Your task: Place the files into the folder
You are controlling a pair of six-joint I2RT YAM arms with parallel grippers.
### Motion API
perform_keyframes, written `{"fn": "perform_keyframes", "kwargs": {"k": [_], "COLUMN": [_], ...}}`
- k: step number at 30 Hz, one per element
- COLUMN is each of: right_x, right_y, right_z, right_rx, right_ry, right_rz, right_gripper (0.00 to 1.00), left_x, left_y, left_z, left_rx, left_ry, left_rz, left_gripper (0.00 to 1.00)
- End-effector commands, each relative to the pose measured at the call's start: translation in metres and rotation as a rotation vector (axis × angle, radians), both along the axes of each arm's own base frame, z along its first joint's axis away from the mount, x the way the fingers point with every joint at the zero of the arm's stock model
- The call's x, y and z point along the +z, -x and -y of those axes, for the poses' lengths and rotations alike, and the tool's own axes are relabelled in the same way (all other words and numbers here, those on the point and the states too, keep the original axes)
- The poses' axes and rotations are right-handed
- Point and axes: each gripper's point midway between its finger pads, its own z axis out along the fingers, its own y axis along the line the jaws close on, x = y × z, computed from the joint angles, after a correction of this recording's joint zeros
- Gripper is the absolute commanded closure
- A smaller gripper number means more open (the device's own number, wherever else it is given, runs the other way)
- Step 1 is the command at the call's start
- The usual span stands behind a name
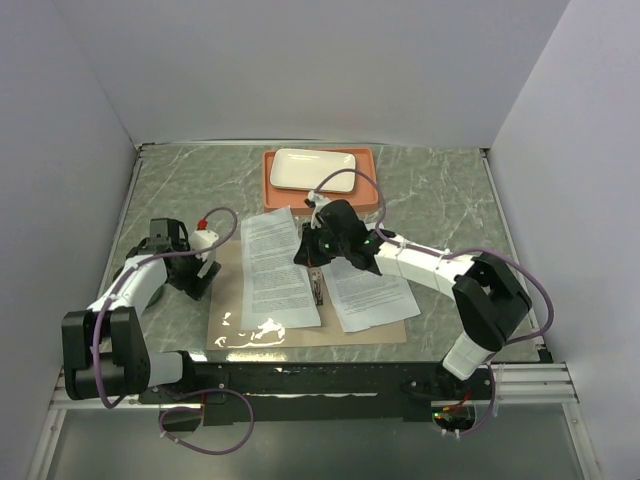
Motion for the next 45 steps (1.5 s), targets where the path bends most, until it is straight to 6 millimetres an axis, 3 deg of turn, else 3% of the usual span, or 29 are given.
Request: {"fn": "perform_keyframes", "kwargs": {"k": [1, 11, 20, 45], "right_x": [-0.001, -0.018, -0.02, -0.036], "right_y": [-0.009, -0.014, -0.014, 0.005], "right_z": [-0.008, -0.012, -0.017, -0.04], "right_rx": [-0.029, -0.092, -0.118, -0.133], "right_ry": [-0.038, -0.048, -0.088, -0.043], "right_rz": [0.021, -0.028, -0.071, -0.109], "right_gripper": [1.0, 1.0, 1.0, 1.0], "left_x": [-0.008, -0.019, -0.027, -0.03], "left_y": [0.021, 0.039, 0.052, 0.055], "left_z": [-0.005, -0.005, -0.003, 0.007], "left_rx": [-0.09, -0.148, -0.164, -0.185], "left_ry": [-0.051, -0.067, -0.063, -0.014], "left_rz": [-0.041, -0.079, -0.096, -0.11], "left_gripper": [0.04, 0.04, 0.04, 0.04]}}
